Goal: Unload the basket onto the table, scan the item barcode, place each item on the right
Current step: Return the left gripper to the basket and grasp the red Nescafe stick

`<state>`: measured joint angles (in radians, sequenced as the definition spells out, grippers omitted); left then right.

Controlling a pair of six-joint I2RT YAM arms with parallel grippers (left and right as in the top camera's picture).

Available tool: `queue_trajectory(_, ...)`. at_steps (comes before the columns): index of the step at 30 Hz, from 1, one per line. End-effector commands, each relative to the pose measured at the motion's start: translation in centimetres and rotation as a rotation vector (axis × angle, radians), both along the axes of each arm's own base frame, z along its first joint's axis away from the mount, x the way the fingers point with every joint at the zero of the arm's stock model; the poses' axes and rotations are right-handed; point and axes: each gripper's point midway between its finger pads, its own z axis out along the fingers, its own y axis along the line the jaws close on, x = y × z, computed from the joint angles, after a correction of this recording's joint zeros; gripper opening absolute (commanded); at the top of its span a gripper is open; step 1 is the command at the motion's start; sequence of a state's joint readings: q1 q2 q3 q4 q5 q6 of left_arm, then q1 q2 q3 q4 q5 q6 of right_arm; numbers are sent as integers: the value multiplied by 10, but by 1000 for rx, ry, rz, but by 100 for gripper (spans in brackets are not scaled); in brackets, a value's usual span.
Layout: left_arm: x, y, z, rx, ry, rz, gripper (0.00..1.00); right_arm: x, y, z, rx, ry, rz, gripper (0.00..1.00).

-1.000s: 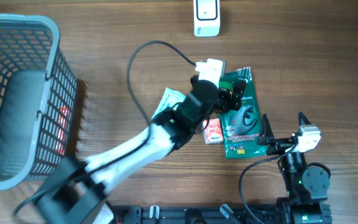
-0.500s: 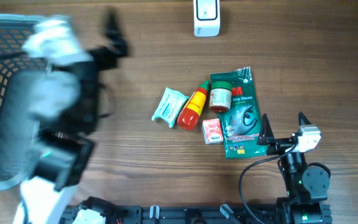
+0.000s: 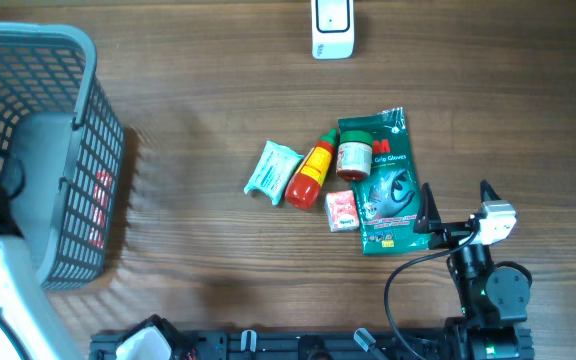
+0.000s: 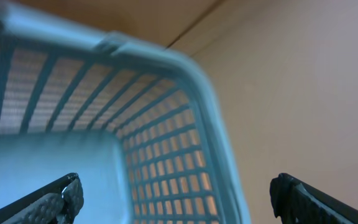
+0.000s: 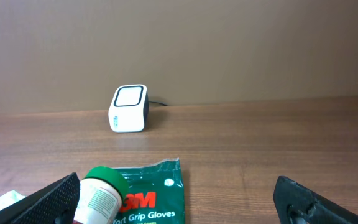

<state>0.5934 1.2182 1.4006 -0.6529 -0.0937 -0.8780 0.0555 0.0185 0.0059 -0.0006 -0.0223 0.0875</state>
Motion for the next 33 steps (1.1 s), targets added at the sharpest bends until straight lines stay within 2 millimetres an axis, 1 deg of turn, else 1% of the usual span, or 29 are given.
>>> queue_trajectory(1, 0, 14, -51, -515, -172, 226, 100, -1, 2, 2, -8, -10, 10, 100)
queue_trajectory(4, -13, 21, -87, -743, -192, 441, 100, -1, 2, 2, -8, -11, 10, 100)
queue_trajectory(7, -18, 19, -118, -892, -174, 595, 100, -1, 2, 2, -7, -10, 10, 100)
queue_trajectory(13, -13, 23, -169, -969, -44, 673, 100, -1, 2, 2, -8, -10, 10, 100)
queue_trajectory(14, -12, 24, -180, -982, -16, 686, 100, -1, 2, 2, -8, -10, 10, 100)
queue_trajectory(17, -8, 25, -206, -1016, 45, 707, 100, -1, 2, 2, -8, -10, 10, 100)
queue_trajectory(19, -5, 24, -221, -1028, 99, 681, 100, -1, 2, 2, -8, -10, 10, 100)
queue_trajectory(21, 1, 22, -235, -994, 174, 608, 100, -1, 2, 2, -8, -10, 10, 100)
queue_trajectory(23, 8, 19, -241, -904, 272, 443, 96, -1, 2, 2, -8, -10, 10, 100)
queue_trajectory(24, 13, 19, -241, -853, 308, 361, 91, -1, 2, 2, -8, -10, 10, 100)
queue_trajectory(25, 18, 18, -241, -805, 336, 288, 80, -1, 2, 2, -8, -10, 10, 100)
queue_trajectory(26, 23, 16, -240, -748, 369, 214, 57, -1, 2, 2, -8, -10, 10, 100)
queue_trajectory(27, 26, 15, -239, -711, 388, 169, 47, -1, 2, 2, -8, -10, 10, 100)
queue_trajectory(28, 28, 13, -239, -697, 398, 144, 29, -1, 2, 2, -8, -10, 10, 100)
queue_trajectory(29, 28, 12, -239, -690, 408, 130, 22, -1, 2, 2, -8, -10, 10, 100)
queue_trajectory(30, 28, 11, -239, -687, 416, 120, 9, -1, 2, 2, -8, -10, 10, 100)
queue_trajectory(31, 25, 9, -241, -696, 428, 123, 4, -1, 2, 2, -8, -10, 10, 100)
queue_trajectory(33, 17, 3, -244, -710, 467, 118, 4, -1, 2, 2, -8, -10, 10, 100)
